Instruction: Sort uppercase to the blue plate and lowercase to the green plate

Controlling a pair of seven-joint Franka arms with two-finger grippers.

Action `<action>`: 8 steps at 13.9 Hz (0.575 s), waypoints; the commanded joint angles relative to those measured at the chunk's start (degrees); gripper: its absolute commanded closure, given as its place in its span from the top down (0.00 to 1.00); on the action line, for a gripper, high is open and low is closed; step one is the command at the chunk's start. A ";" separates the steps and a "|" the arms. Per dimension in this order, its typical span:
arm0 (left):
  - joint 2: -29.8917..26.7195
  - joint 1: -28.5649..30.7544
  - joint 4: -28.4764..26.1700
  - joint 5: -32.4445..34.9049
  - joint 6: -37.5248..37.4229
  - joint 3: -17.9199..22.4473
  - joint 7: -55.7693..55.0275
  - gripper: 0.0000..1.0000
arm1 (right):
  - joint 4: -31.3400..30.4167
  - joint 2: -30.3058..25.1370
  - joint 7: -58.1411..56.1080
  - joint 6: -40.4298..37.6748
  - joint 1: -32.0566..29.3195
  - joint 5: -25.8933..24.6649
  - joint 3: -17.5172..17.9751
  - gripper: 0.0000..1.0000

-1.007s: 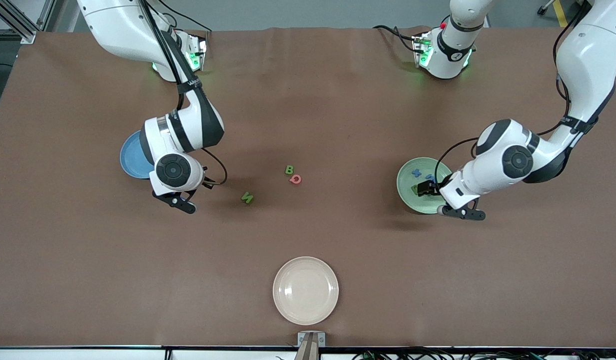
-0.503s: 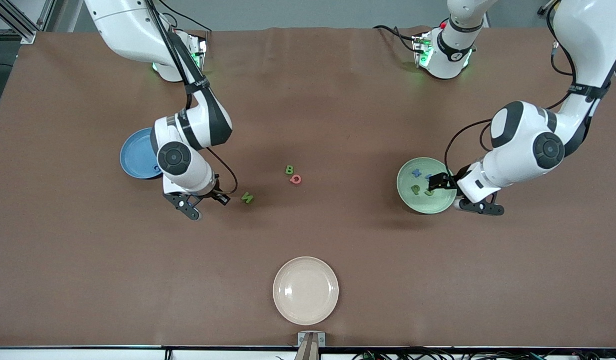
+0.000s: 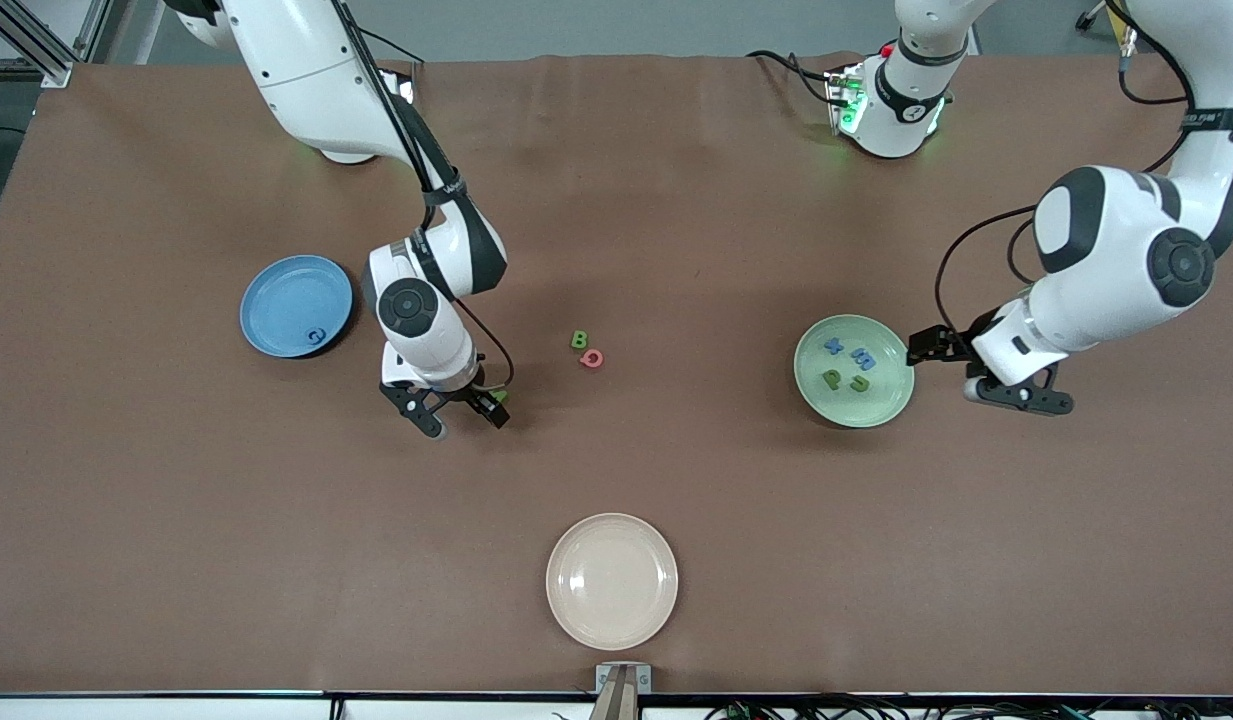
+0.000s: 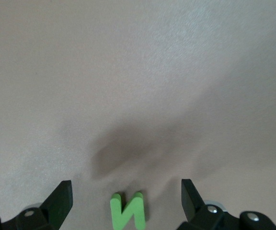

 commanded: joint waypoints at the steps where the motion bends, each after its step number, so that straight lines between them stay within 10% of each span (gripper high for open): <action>1: -9.08 4.02 -1.99 -1.85 -2.67 0.65 1.61 1.00 | -0.08 0.90 1.31 1.17 1.36 1.04 -0.23 1.00; 8: -15.43 5.27 7.74 -1.85 -14.52 2.67 1.61 1.00 | -2.18 0.99 0.52 0.56 4.44 0.87 -0.31 0.84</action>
